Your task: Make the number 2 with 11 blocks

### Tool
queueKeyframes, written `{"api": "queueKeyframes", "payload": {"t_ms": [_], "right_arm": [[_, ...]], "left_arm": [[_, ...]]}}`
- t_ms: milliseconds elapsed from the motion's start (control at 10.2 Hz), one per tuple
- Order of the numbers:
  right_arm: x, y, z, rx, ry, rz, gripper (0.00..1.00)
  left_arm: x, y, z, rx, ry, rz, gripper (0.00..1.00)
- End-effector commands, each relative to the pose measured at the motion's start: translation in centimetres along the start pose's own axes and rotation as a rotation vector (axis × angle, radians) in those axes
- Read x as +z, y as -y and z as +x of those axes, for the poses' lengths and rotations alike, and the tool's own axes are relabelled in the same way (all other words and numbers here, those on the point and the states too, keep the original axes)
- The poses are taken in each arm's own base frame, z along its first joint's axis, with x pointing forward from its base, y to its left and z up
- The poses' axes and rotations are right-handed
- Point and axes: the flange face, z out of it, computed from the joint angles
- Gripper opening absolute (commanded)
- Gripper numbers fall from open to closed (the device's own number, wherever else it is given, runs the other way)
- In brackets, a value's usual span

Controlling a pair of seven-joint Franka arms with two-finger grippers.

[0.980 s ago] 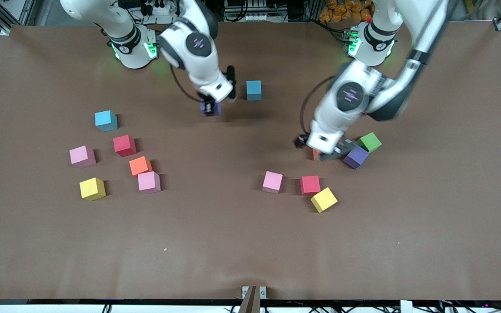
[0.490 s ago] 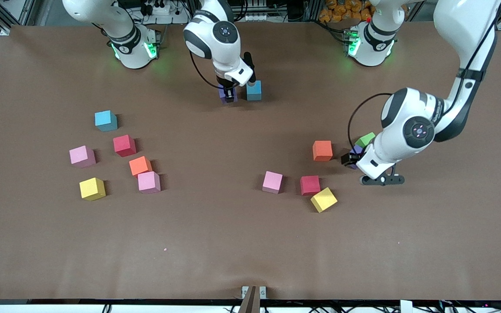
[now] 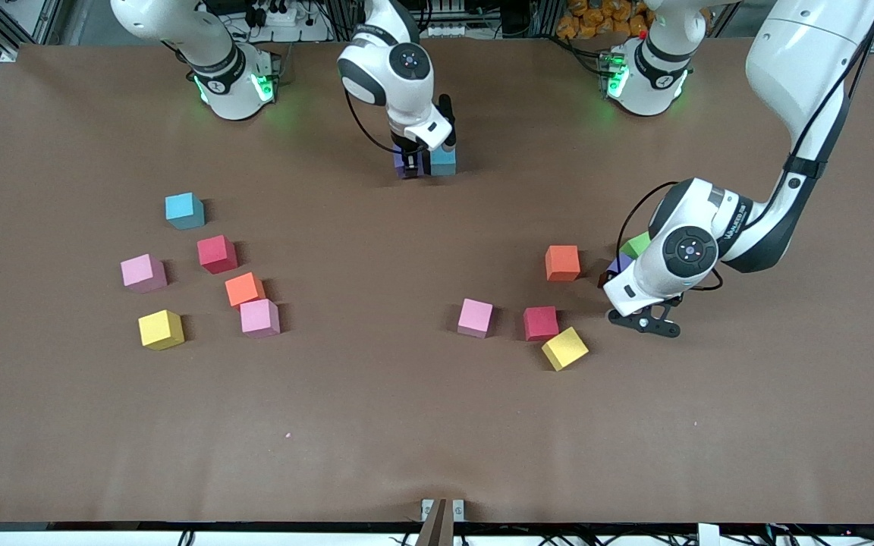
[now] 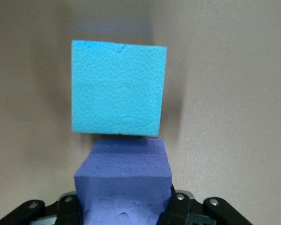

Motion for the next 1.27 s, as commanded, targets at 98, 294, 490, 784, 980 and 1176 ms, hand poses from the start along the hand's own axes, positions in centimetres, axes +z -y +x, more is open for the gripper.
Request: {"api": "queueKeyframes", "payload": {"t_ms": [98, 294, 490, 784, 980, 1176], "right_arm": [[0.6, -0.5, 0.7, 0.034, 0.002, 0.007, 0.36], [1.6, -0.6, 0.8, 0.077, -0.003, 0.041, 0.36], [1.9, -0.6, 0.8, 0.078, 0.003, 0.047, 0.36], [2.0, 0.0, 1.5, 0.066, 0.006, 0.048, 0.36], [2.0, 0.2, 1.9, 0.080, 0.008, 0.048, 0.36], [2.0, 0.2, 1.9, 0.080, 0.009, 0.049, 0.36]], "left_arm": [[-1.2, 3.4, -0.5, 0.057, -0.015, -0.016, 1.00], [-1.3, 4.1, -0.9, 0.049, -0.013, -0.031, 1.00], [-0.8, 3.9, -1.2, 0.050, 0.000, -0.034, 1.00], [-0.6, 3.2, -1.4, 0.069, 0.008, -0.039, 1.00], [-0.6, 2.9, -2.3, 0.088, 0.017, -0.027, 1.00], [-0.1, 2.6, -2.9, 0.117, 0.032, -0.027, 1.00]]}}
